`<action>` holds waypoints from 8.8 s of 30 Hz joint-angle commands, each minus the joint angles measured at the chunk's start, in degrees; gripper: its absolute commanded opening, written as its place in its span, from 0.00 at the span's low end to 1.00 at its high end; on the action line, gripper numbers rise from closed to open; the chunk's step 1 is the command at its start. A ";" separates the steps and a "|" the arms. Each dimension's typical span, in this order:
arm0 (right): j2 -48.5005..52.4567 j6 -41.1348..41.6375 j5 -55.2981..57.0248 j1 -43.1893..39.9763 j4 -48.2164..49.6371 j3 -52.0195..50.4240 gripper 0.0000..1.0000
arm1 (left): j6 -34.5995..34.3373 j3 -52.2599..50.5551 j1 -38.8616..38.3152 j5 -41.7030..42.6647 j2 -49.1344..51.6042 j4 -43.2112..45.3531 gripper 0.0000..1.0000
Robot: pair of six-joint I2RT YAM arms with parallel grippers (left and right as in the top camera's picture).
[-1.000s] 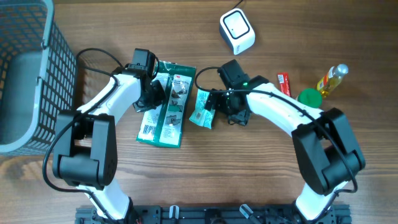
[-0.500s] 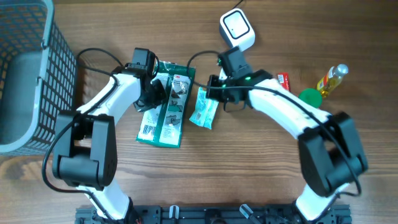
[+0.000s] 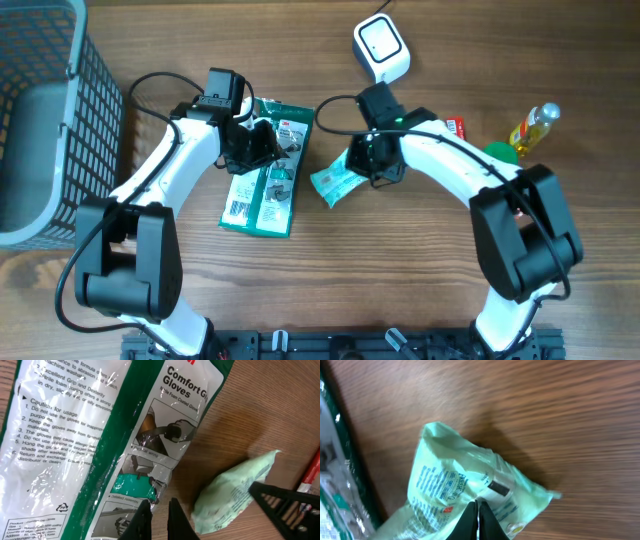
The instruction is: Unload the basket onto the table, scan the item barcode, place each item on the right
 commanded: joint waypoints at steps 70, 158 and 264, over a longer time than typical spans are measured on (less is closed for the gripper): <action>-6.36 -5.97 -12.90 -6.05 11.63 -11.19 0.04 | -4.85 0.35 -20.74 -12.87 5.51 8.26 0.04; -9.20 -11.41 -34.51 -7.28 14.05 -9.31 0.04 | -4.74 0.33 -15.50 -16.92 -2.64 3.34 0.04; 4.24 -4.13 -22.21 -5.57 41.62 -16.04 0.04 | -6.21 -9.01 -16.83 -3.78 10.80 14.43 0.04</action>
